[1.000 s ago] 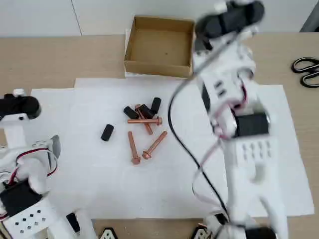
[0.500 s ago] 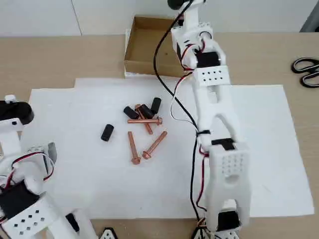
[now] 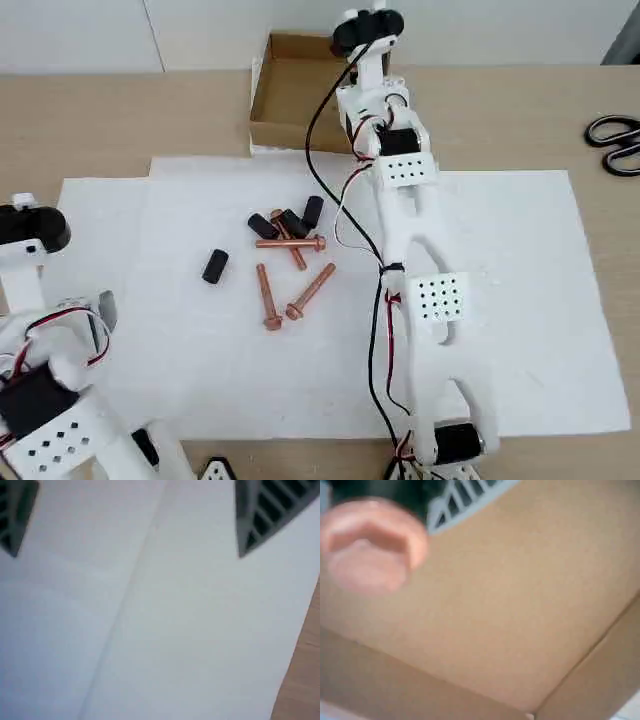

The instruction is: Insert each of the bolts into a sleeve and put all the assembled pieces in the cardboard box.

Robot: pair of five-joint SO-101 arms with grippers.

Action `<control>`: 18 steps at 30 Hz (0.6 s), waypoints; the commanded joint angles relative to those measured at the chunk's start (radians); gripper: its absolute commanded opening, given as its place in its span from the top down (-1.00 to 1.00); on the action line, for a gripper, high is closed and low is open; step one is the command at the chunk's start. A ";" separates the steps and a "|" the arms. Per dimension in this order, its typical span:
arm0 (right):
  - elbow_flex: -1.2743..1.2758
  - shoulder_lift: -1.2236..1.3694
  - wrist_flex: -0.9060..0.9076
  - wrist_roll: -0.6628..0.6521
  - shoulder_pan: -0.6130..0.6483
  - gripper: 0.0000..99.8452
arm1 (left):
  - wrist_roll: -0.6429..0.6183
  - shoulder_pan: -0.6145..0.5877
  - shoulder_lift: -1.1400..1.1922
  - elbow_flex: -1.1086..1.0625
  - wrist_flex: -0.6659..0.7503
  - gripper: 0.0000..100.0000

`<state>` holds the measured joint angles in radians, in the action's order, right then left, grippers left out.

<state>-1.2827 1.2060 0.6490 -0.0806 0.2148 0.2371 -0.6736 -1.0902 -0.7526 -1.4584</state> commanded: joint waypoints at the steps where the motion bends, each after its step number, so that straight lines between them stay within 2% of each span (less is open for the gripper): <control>1: -0.110 -0.007 -0.028 -0.011 0.007 0.91 | 0.005 -0.005 -0.014 0.016 -0.003 0.47; 7: -0.114 0.001 -0.022 -0.011 0.007 0.54 | 0.005 -0.005 -0.014 0.016 -0.005 0.47; 13: -0.199 -0.001 0.005 -0.011 0.018 0.53 | 0.005 -0.005 -0.014 0.018 -0.005 0.47; 18: -0.362 -0.002 0.122 -0.012 0.036 0.53 | 0.005 -0.002 -0.014 0.019 -0.005 0.47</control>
<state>-1.5113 1.2306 0.7135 -0.0821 0.2378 0.2371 -0.6736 -1.0917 -0.7526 -1.4584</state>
